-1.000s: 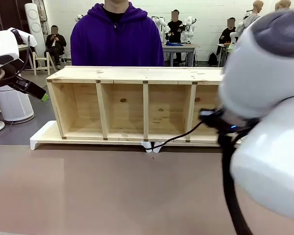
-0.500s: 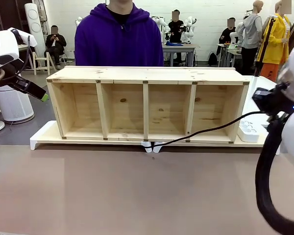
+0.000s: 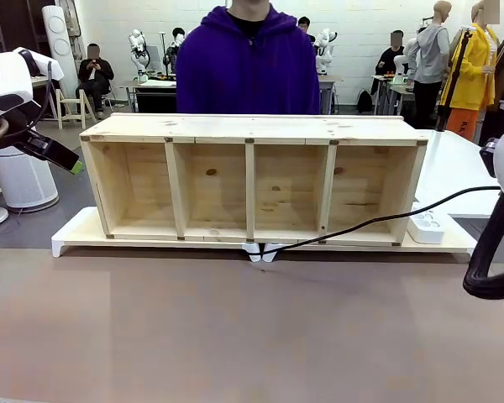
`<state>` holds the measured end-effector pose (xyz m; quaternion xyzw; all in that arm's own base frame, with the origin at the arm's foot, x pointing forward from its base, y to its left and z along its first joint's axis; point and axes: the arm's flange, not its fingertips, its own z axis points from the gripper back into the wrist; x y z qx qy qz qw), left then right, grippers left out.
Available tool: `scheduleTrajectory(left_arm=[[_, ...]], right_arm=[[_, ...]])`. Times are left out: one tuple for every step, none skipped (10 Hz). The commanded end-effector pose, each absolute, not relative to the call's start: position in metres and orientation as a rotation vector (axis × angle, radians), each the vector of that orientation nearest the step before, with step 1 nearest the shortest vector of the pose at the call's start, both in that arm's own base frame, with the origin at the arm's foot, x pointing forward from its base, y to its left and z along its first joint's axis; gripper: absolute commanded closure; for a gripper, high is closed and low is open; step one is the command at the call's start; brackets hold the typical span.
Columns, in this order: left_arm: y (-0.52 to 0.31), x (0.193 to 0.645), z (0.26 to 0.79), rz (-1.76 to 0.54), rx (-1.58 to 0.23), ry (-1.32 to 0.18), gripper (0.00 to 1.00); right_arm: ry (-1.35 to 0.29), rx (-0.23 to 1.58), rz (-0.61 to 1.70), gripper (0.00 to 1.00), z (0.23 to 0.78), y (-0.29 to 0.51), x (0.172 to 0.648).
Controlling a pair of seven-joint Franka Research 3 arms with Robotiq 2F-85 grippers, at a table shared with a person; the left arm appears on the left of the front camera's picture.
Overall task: Perform cable management.
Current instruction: Pull the grasped Power Cable to the location of the Power Strip.
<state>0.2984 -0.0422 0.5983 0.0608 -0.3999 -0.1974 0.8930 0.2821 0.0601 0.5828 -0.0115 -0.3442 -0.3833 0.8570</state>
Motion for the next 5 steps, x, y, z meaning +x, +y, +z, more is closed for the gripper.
scheduleTrajectory(left_arm=[[-0.044,0.301,0.599,-0.403,0.117,-0.844,0.00],[-0.044,0.301,0.599,-0.403,0.117,-0.844,0.00],[-0.044,0.301,0.599,-0.403,0.117,-0.844,0.00],[-0.044,0.301,0.599,-0.403,0.117,-0.844,0.00],[-0.044,0.301,0.599,-0.403,0.117,-0.844,0.00]], right_arm=[[-0.755,-0.038,-0.833,0.84,0.542,0.041,0.293],[-0.748,-0.050,-0.854,0.84,0.544,0.037,0.304],[-0.744,-0.033,-0.844,0.84,0.547,0.033,0.315],[-0.738,0.072,-0.700,0.84,0.550,0.031,0.321],[-0.724,0.095,-0.590,0.84,0.550,0.028,0.327]])
